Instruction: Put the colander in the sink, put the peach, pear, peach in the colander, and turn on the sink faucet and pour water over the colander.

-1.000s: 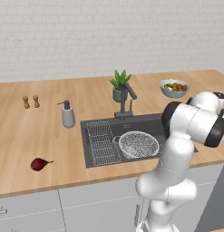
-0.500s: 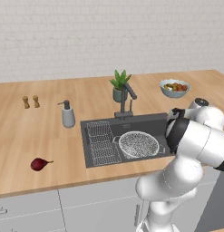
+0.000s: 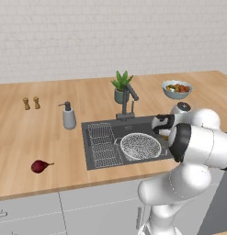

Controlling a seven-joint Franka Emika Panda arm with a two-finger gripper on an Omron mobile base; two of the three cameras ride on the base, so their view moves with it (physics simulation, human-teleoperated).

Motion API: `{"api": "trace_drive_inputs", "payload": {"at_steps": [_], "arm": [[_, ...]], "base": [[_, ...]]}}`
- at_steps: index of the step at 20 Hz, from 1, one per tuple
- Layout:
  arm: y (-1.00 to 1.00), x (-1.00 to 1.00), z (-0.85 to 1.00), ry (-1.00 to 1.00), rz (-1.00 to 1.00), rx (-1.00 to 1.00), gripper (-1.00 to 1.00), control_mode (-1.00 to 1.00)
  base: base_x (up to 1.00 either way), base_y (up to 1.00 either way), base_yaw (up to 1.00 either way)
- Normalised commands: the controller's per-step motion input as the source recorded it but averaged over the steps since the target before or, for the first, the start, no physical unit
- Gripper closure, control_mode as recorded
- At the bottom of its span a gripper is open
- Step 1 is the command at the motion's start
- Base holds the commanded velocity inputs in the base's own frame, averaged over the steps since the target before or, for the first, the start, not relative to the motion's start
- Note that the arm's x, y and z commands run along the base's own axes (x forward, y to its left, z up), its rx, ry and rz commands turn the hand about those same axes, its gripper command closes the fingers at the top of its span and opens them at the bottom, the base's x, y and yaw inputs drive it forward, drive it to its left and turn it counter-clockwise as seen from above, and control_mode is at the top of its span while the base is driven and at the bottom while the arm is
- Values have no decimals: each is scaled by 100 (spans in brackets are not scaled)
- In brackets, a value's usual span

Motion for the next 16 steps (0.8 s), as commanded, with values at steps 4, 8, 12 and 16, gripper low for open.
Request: {"api": "trace_drive_inputs", "payload": {"at_steps": [4,8,12,16], "arm": [[48,36,-31,0,5,12,100,-100],[33,18,-33,0,9,12,100,-100],[38,10,-28,-2,7,12,100,-100],[23,11,-15,0,5,8,100,-100]], "base": [[0,0,0],[0,0,0],[0,0,0],[0,0,0]]}}
